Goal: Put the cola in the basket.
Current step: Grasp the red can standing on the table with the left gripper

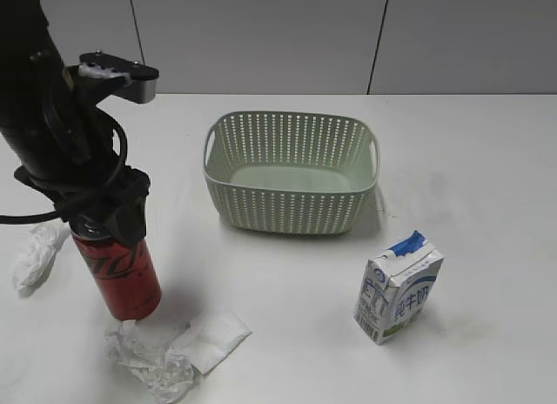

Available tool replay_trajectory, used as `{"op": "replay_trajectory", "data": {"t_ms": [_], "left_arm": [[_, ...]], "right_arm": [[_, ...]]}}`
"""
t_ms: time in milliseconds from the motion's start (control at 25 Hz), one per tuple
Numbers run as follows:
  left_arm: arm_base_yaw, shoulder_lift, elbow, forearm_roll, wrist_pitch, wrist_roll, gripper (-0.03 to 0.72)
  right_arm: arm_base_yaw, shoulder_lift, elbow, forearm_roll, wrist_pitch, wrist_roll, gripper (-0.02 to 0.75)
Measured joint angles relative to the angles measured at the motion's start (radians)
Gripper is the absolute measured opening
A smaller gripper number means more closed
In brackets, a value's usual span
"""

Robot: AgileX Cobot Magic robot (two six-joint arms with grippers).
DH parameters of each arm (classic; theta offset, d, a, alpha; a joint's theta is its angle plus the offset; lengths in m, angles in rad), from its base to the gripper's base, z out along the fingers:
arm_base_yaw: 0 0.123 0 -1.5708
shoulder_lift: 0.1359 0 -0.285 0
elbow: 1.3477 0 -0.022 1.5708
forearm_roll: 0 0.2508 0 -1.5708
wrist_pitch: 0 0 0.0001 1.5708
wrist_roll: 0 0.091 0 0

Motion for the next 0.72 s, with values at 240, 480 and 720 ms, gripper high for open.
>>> {"op": "replay_trajectory", "data": {"t_ms": [240, 480, 720], "left_arm": [[0.000, 0.030, 0.000, -0.004, 0.001, 0.000, 0.589], [0.000, 0.038, 0.000, -0.006, 0.001, 0.000, 0.589], [0.000, 0.038, 0.000, -0.007, 0.002, 0.000, 0.526]], "right_arm": [[0.000, 0.000, 0.000, 0.000, 0.000, 0.000, 0.590], [0.000, 0.000, 0.000, 0.000, 0.000, 0.000, 0.590], [0.000, 0.000, 0.000, 0.000, 0.000, 0.000, 0.590]]}}
